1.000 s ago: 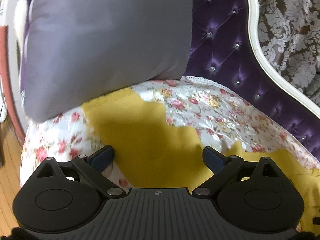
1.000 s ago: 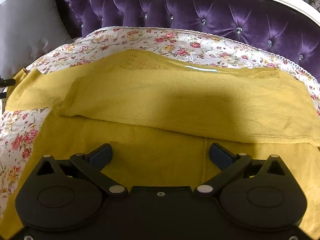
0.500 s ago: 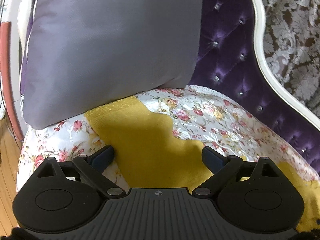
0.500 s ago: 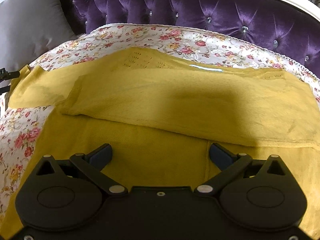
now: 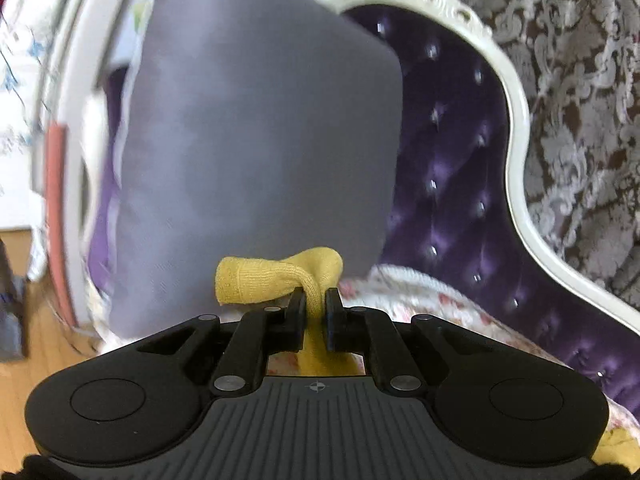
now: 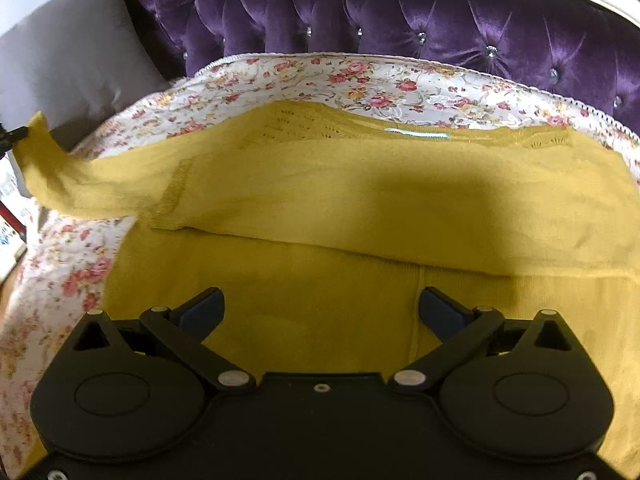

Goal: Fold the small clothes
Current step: 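Grasp the other sleeve cuff with the left gripper, then lift the sleeve with the left gripper, lay it across the body, release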

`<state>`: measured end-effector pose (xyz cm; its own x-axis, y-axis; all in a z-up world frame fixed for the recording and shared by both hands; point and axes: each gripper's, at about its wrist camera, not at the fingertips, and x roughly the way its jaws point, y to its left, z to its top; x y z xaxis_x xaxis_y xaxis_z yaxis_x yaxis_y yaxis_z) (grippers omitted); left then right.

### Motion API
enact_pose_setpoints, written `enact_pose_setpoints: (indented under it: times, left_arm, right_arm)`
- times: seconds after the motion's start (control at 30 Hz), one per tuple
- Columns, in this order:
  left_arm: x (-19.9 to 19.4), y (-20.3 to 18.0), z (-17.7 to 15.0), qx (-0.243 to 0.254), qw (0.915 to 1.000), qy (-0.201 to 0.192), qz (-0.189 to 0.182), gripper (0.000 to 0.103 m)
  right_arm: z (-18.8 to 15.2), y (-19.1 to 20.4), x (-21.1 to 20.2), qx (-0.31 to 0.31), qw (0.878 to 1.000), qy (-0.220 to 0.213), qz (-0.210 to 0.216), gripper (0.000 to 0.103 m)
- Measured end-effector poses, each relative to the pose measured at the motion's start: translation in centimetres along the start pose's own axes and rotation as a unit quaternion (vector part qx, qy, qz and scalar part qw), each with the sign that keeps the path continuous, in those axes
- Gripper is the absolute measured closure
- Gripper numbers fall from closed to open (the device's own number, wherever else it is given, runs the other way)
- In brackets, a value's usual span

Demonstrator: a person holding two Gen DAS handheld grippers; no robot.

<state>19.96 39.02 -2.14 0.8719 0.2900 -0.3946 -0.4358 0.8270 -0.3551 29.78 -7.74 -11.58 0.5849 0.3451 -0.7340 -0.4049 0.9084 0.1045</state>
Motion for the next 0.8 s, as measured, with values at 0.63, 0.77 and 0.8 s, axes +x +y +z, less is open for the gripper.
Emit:
enact_pose_setpoints:
  times: [0.63,0.77,0.8]
  left_arm:
    - [-6.3,-26.9,-3.9,0.128,0.9485,0.019,-0.289,0.060]
    - [-5.1,-31.0,-8.3,0.129,0.9229,0.091,-0.351,0.017]
    - [-5.2,-31.4,-9.0,0.136,0.9209,0.095,-0.353,0.017]
  right_arm:
    - [-1.6,-4.5,-5.7,0.061,0.997,-0.047,0.027,0.000]
    - [-2.1,-5.9,-6.8,0.076,0.996,-0.052,0.020,0.000]
    - [-2.2,-6.3,-7.0,0.079,0.995,-0.054,0.018,0.000]
